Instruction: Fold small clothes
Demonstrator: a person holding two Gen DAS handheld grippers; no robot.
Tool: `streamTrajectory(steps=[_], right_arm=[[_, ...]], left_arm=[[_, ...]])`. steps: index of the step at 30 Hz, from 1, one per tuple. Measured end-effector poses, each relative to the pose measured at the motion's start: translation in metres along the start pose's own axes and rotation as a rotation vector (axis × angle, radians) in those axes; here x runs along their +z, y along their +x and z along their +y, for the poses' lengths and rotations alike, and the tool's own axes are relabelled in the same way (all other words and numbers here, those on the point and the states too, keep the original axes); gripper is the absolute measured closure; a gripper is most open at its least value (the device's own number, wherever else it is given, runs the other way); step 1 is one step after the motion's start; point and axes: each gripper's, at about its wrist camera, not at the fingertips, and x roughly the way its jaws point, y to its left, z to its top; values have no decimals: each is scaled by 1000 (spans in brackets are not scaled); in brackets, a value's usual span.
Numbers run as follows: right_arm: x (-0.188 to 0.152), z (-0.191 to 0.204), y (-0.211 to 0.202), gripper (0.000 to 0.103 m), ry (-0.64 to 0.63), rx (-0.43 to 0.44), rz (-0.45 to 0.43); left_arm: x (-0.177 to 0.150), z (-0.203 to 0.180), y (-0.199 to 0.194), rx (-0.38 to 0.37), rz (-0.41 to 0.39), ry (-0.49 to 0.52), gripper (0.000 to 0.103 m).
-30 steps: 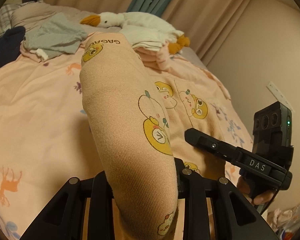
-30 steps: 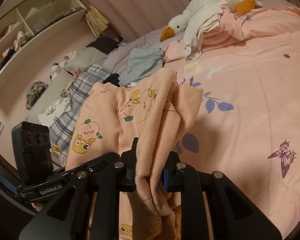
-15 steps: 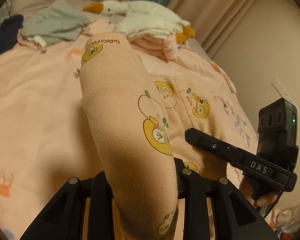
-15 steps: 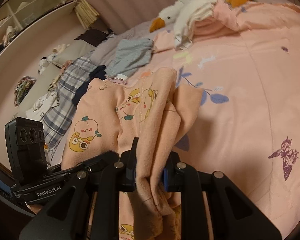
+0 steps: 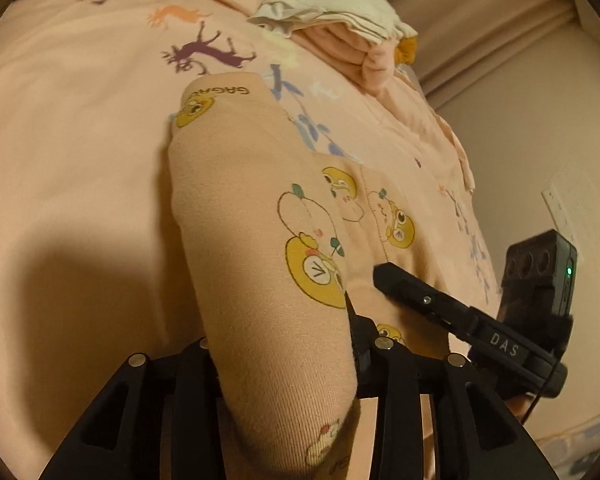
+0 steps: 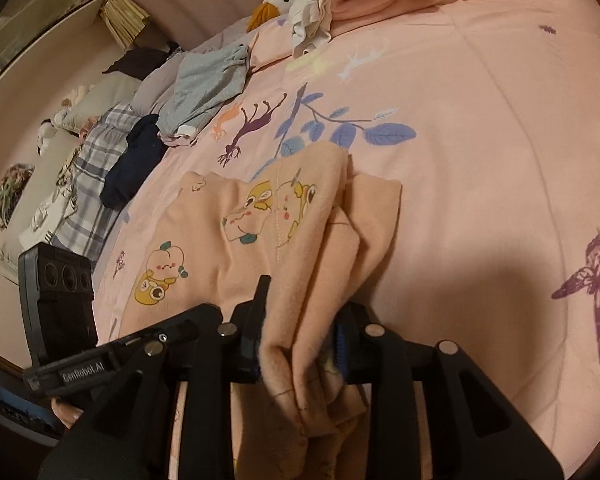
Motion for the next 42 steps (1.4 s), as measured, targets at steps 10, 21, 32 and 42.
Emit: streamTrajectory(steps=[10,21,32,42], right_arm=[[5,27,-78,68,-132,-128,-172],[-23,48,-51,87,-219,-73,-24],[-40,41,-54,86,-268,-114,17],[-64,13,-37,100,-247,-174,149]], left_arm=[[-19,-40,-94,270,-260,55,67],[-40,-46,-57,308,-178,120,69],[-56,-37,-68,321,-144,56,69],[-74,-17,-38,372,-28,29,69]])
